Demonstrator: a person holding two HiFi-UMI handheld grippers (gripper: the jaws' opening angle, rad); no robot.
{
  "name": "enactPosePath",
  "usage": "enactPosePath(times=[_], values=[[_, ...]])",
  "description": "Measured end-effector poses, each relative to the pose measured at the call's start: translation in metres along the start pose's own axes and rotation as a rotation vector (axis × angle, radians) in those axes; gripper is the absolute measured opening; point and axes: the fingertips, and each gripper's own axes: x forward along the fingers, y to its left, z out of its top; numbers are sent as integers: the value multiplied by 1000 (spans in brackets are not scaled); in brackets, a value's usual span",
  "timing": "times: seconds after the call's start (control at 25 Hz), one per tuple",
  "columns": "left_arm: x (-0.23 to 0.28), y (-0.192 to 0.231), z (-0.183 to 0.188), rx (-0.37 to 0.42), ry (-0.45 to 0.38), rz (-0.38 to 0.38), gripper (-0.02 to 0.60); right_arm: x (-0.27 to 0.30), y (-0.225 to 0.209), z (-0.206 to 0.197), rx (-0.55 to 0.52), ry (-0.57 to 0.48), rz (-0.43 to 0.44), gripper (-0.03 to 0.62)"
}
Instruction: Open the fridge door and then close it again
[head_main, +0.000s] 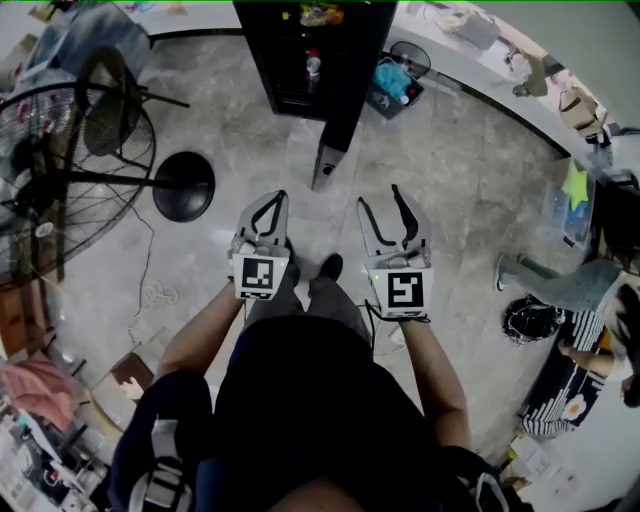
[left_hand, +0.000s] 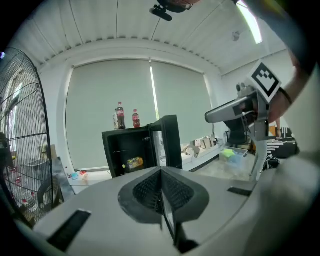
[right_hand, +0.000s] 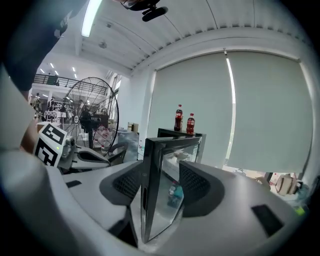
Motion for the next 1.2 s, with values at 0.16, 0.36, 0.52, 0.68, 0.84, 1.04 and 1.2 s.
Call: enactPosePath(times=[0.16,0.36,0.52,0.68,0.84,1.04,1.2], values=[[-14,18,10,-22,-41,9,21,22,10,9,-17,-15,1,258],[-30,41,17,-59,-65,28,21,49,19,8,-12,2,-30,273],[-41,57,27,-67,-79,39,21,73,24,6,-3,14,-64,302],[-50,69,34,-57,-91,41,21,94,28,1,13,26,-82,325],[-57,77,33,-54,-86,49,21,111,29,-9,8,54,-133,330],[-62,84,34,-69,-82,56,21,129,27,-13,28,56,-194,331],[-66,89,36,-56,-79,67,21,138,25,-16,29,64,-231,331]])
